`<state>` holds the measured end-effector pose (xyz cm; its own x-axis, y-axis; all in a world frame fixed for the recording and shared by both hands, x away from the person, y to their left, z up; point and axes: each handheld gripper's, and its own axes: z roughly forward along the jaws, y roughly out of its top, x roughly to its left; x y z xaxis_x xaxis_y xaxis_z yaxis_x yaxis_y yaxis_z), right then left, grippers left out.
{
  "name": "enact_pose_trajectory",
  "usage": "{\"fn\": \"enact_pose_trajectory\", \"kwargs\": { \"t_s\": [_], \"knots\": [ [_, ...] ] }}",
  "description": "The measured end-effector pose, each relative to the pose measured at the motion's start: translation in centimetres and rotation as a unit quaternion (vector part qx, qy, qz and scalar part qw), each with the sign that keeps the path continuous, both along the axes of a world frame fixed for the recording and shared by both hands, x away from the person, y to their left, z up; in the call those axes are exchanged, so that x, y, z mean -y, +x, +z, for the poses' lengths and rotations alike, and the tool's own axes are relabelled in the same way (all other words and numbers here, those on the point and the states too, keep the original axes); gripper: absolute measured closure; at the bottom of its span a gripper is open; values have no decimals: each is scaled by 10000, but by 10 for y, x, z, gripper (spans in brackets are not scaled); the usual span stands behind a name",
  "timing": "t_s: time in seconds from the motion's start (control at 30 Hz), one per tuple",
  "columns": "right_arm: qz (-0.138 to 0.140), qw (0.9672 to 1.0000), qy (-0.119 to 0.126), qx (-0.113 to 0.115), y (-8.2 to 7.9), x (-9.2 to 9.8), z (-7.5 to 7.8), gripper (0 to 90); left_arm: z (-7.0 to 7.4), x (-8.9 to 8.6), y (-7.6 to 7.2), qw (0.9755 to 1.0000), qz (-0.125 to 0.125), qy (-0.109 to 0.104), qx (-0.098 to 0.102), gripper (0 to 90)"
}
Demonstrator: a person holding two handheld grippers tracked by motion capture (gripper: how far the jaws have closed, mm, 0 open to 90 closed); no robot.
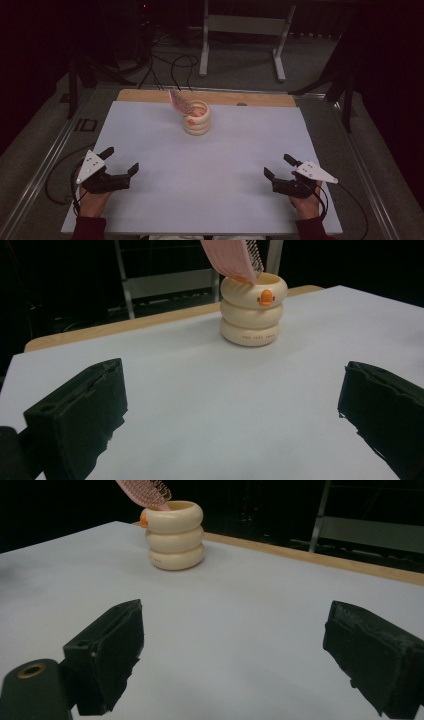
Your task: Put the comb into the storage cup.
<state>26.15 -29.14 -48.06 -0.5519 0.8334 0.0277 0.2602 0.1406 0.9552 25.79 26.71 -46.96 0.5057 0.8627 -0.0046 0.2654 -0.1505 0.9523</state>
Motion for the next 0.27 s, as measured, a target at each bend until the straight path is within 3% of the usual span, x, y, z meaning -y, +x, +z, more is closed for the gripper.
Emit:
{"fn": "enact_pose_trajectory", "kwargs": {
  "t_s": [0.27],
  "knots": [
    [102, 9999, -50, -25, -3, -2, -2, 95, -1, 0, -1, 10000, 28, 47, -10, 1]
  ]
}}
